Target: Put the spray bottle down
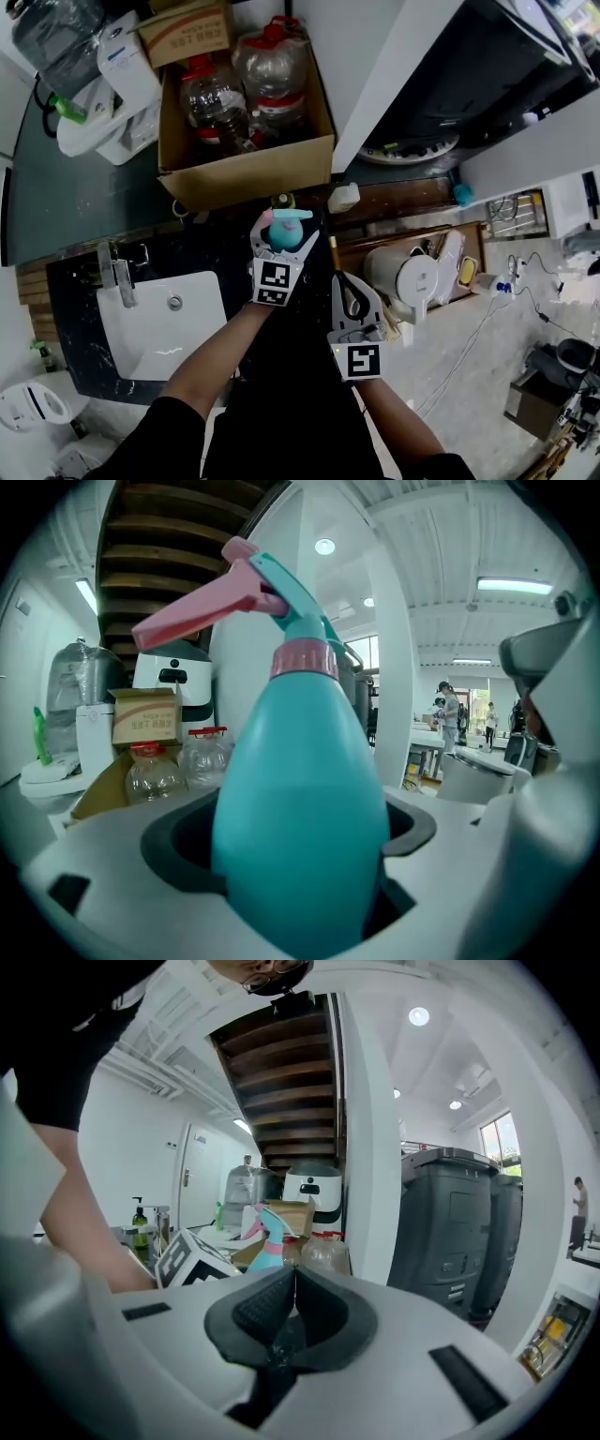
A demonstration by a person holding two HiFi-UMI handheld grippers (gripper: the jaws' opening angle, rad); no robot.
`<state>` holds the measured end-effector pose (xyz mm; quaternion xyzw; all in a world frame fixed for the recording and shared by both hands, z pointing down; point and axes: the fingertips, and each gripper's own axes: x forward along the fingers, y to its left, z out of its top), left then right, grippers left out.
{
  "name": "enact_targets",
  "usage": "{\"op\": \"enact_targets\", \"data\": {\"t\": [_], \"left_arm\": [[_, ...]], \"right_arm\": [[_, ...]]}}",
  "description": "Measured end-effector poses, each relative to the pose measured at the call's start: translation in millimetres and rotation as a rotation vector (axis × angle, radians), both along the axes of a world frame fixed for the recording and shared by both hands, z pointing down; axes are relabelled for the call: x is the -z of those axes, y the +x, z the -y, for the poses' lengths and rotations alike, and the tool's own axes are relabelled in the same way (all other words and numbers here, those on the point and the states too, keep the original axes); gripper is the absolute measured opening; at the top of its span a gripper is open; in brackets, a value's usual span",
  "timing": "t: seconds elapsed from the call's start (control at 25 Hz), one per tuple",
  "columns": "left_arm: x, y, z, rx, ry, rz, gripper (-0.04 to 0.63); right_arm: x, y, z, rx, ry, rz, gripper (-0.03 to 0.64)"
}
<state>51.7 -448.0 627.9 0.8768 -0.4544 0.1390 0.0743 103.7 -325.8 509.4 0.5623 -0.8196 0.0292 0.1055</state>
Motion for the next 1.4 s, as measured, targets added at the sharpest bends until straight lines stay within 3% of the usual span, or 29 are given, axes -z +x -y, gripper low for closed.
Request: {"op": "enact_targets", "data": {"t": [0.2,0.6,0.72,1.4], "left_arm": [[-1.7,1.0,-2.0,-0.010,0.019,0.024,0.448],[-16.3,-7.6,-13.9,-0.004,-0.081,0.005,0.448],[-15.0,-9.1,-14.3,-0.010,-0.076,-0.012,0.449],[-21.8,-28.3,-54.6,0.005,-0.113,0.055,0.449]], "right_arm": [[-20.0,8.6,19.7,-0.031,-0.062,0.038,0.017],[-43.9,-12.1,15.1,-0.001,-0.141,0.078,0.017],[-44.4,-9.9,8.9,-0.004,-0.152,0.079,0.017],[-25.0,4.2,-29.7,-0.025,-0.146,0.097,0.017]]}}
